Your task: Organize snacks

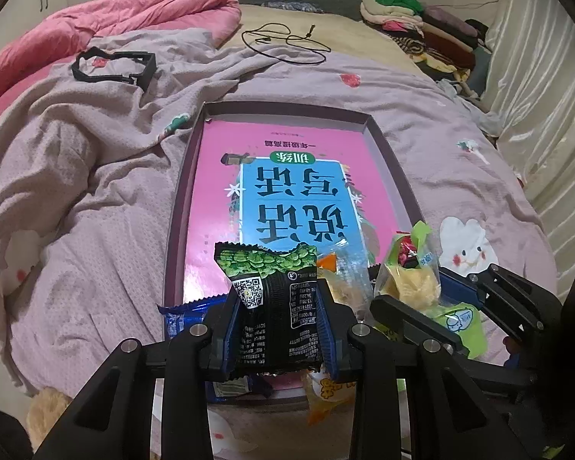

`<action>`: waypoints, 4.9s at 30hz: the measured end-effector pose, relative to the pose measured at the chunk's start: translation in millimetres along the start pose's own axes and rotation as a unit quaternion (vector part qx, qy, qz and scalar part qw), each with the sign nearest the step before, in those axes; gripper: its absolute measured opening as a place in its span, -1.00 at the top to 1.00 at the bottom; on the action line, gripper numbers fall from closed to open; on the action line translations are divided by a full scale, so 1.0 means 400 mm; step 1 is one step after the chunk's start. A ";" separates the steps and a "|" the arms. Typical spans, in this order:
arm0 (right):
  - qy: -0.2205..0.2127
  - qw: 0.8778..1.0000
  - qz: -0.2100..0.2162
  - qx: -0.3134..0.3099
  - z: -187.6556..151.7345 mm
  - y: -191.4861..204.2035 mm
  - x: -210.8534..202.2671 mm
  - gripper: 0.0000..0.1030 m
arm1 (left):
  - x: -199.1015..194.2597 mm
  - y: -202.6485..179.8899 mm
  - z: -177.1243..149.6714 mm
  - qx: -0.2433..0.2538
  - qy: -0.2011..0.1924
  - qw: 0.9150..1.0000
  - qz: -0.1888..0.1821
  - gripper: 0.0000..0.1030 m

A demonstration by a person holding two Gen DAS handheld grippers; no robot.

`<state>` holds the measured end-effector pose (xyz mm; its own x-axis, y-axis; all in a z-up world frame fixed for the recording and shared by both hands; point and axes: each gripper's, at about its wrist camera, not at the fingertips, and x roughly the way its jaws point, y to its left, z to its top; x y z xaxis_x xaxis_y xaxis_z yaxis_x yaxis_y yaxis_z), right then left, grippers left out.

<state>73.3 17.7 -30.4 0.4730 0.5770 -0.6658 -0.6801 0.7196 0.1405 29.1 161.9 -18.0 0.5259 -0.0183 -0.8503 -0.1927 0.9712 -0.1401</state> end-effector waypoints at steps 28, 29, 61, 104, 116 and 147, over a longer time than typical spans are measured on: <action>0.001 1.000 -0.014 0.027 -0.008 -0.046 0.023 0.31 | 0.043 -0.005 0.015 0.001 -0.004 1.000 0.006 0.30; 0.000 0.999 -0.014 0.029 -0.008 -0.048 0.019 0.31 | 0.046 -0.008 0.015 0.001 -0.003 1.000 0.006 0.30; -0.027 0.999 -0.029 0.033 0.002 -0.061 -0.036 0.04 | 0.049 -0.033 0.025 0.003 -0.018 1.000 0.008 0.04; -0.048 0.992 -0.100 0.053 -0.013 -0.055 -0.183 -0.77 | -0.145 -0.013 -0.075 -0.021 -0.073 0.996 0.044 -0.61; -0.007 0.991 -0.121 0.061 -0.100 -0.024 -0.227 -0.94 | -0.155 -0.064 -0.188 -0.009 -0.051 0.997 0.054 -0.61; -0.014 0.990 -0.132 0.052 -0.112 -0.003 -0.249 -0.95 | -0.181 -0.085 -0.191 0.008 -0.059 0.995 0.078 -0.61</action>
<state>2.1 -58.0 3.0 0.6428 0.3726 -0.6693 -0.4693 0.8821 0.0403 -65.8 112.2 9.5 0.5843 0.1604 -0.7955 -0.2669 0.9637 -0.0018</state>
